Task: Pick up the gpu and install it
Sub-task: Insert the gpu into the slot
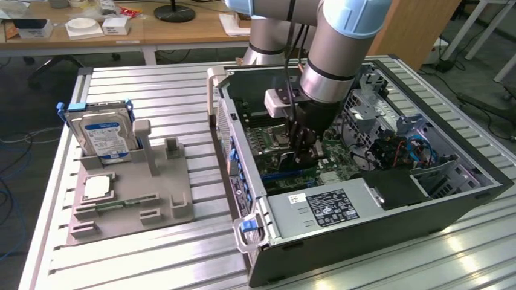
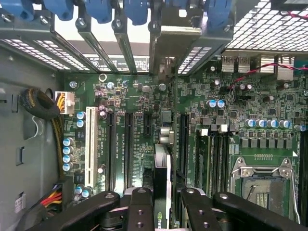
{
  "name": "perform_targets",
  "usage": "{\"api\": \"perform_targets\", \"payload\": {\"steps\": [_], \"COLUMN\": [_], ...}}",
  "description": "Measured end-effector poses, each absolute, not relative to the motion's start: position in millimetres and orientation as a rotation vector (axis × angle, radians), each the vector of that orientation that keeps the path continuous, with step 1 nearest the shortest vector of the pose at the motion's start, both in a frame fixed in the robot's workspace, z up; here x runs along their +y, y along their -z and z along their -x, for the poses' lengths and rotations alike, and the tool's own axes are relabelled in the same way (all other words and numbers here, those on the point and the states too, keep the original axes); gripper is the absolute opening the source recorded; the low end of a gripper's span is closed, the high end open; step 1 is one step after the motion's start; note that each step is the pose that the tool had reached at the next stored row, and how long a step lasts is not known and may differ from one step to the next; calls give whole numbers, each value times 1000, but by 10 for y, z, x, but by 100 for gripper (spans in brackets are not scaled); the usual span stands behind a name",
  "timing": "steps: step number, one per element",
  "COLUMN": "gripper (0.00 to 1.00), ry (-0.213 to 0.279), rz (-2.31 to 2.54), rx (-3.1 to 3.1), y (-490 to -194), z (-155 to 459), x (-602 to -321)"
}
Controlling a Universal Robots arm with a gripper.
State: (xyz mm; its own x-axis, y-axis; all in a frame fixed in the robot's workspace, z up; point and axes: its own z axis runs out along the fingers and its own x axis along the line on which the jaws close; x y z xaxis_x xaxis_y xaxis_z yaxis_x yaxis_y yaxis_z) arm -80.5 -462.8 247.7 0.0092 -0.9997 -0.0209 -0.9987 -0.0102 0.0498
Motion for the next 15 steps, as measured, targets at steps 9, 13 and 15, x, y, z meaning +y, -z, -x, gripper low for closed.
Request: {"api": "perform_targets", "payload": {"steps": [9, 13, 15], "gripper": [27, 27, 27], "ry": [79, 79, 79], "rz": [-2217, -2218, -2217], "rx": [-2196, -2196, -2195], "y": [-2450, -2437, -2428], "z": [812, 822, 822], "x": [-4620, -4614, -4615]}}
